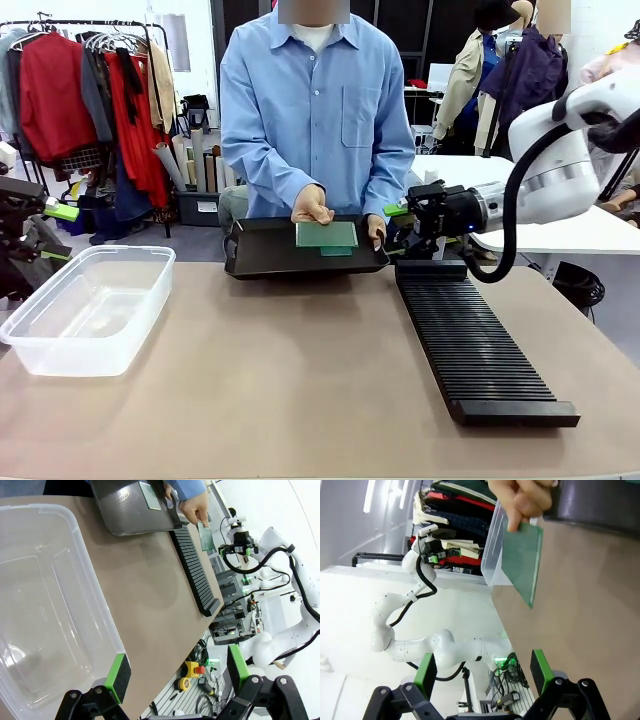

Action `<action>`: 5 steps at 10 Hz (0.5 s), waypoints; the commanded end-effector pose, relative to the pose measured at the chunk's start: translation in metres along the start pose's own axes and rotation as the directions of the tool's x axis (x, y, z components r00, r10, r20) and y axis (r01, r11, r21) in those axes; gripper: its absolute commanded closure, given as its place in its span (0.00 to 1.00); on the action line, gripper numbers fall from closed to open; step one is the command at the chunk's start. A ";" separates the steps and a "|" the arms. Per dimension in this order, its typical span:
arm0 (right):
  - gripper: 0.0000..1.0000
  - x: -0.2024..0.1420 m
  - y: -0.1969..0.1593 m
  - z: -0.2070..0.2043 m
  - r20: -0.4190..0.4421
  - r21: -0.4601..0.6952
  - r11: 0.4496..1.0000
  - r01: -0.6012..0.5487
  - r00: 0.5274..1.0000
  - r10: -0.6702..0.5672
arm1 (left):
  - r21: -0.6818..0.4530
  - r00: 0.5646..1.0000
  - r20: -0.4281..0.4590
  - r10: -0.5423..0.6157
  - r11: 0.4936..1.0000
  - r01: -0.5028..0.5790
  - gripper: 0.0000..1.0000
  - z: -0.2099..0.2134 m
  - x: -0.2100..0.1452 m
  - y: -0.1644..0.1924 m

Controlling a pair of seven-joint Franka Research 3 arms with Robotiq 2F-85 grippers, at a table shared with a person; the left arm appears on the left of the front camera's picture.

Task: Sort PCBs into racks and boxes based on the side picked up.
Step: Pick up the Blank PCB handed by the Human.

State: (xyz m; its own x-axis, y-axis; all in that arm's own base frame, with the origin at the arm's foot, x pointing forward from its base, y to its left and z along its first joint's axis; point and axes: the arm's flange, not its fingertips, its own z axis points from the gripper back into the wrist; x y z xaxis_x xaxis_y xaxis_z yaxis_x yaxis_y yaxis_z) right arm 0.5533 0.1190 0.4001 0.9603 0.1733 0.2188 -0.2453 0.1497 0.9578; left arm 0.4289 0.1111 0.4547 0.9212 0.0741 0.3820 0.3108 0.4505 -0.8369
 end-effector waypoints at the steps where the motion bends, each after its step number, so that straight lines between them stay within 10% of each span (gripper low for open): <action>1: 0.00 0.024 -0.010 -0.008 0.083 0.022 0.999 -0.026 0.996 0.024 | 0.005 1.000 0.002 0.011 1.000 -0.011 0.00 0.001 0.001 -0.002; 5: 0.00 0.050 -0.035 -0.013 0.107 0.039 0.999 0.016 0.994 -0.020 | 0.005 1.000 0.002 0.011 1.000 -0.011 0.00 0.001 0.001 -0.002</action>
State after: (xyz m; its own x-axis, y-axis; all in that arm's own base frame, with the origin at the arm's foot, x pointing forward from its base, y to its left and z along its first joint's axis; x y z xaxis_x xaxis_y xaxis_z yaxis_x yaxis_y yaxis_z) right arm 0.5947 0.1261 0.3754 0.9734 0.0878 0.2116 -0.2215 0.1252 0.9671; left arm 0.4289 0.1111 0.4547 0.9212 0.0743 0.3819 0.3106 0.4505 -0.8370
